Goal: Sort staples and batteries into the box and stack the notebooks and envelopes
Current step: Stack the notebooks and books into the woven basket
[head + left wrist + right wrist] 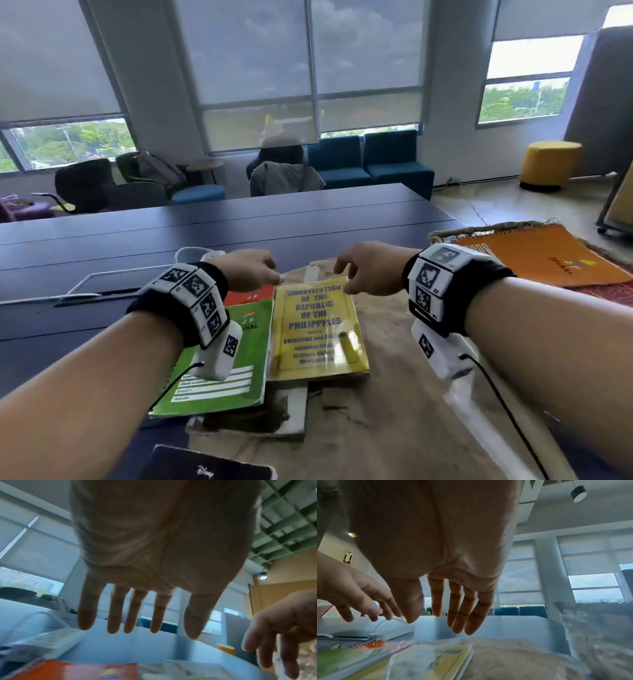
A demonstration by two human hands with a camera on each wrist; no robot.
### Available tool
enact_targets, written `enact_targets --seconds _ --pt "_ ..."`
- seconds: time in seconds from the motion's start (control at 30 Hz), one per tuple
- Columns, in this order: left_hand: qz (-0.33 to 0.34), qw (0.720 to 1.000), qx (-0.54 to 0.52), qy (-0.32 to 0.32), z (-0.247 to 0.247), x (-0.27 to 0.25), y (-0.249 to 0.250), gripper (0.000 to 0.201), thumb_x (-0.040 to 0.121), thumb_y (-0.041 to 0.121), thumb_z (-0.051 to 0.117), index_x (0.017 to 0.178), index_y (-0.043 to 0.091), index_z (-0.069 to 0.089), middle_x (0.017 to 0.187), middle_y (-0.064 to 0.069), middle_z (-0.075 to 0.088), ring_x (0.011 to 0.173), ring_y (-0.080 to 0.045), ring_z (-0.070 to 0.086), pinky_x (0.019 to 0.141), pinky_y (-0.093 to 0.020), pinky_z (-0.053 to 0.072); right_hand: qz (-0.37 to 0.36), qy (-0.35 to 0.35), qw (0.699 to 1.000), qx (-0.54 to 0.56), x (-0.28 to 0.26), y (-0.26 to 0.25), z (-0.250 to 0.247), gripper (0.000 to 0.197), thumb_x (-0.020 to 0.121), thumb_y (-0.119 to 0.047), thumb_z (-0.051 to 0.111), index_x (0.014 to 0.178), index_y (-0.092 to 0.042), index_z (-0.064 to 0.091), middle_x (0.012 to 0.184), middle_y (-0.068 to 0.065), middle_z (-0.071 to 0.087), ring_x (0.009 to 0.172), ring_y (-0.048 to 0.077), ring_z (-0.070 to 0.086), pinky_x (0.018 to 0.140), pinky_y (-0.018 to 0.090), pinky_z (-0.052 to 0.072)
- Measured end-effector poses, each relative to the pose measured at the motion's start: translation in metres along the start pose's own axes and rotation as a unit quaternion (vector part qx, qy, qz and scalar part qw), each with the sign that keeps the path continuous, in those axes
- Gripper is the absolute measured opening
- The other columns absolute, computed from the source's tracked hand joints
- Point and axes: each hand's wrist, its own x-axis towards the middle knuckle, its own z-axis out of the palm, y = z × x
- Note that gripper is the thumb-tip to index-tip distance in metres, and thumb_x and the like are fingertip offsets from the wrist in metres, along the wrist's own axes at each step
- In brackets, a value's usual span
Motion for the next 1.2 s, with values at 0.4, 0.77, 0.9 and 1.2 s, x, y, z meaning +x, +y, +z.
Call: enact_targets --seconds 0.4,0.77,0.9,1.2 --pt "-0.184 0.952 0.088 -0.230 0.034 -0.011 -0.068 0.147 0.049 0.095 0.059 0.164 0.025 0.000 0.171 -0.009 0.011 0.156 -0.029 0.018 0.126 -0.044 0.019 -0.002 -0.073 0.996 0.051 0.047 0.000 0.057 0.117 0.072 -0.053 0.087 0.161 -0.017 0.020 0.162 0.002 0.037 0.145 0.025 0.039 0.116 0.036 0.033" --pt "-0.138 0.950 0.191 -0.204 0.038 -0.001 -0.062 0.131 0.064 0.096 0.051 0.164 0.026 0.003 0.166 -0.008 0.030 0.148 -0.029 0.036 0.121 -0.044 0.029 0.042 -0.171 0.983 -0.048 0.080 0.006 0.063 0.145 0.052 -0.082 0.081 0.163 -0.034 0.000 0.170 -0.003 0.014 0.154 0.028 0.023 0.123 0.051 0.027" --pt "-0.129 0.945 0.221 -0.205 0.037 -0.001 -0.057 0.126 0.071 0.093 0.050 0.164 0.026 -0.002 0.167 -0.009 0.027 0.149 -0.030 0.033 0.120 -0.043 0.029 0.036 -0.181 0.980 -0.078 0.087 -0.002 0.057 0.140 0.046 -0.083 0.082 0.160 -0.032 0.017 0.163 -0.002 0.030 0.144 0.029 0.039 0.117 0.049 0.037" --pt "-0.135 0.944 0.216 -0.209 0.045 -0.002 -0.058 0.125 0.073 0.092 0.046 0.163 0.025 -0.010 0.164 -0.017 0.030 0.144 -0.033 0.041 0.116 -0.044 0.035 0.035 -0.147 0.982 -0.116 0.089 -0.011 0.043 0.108 0.066 -0.070 0.081 0.151 -0.022 0.037 0.151 0.004 0.046 0.136 0.030 0.048 0.106 0.043 0.041"
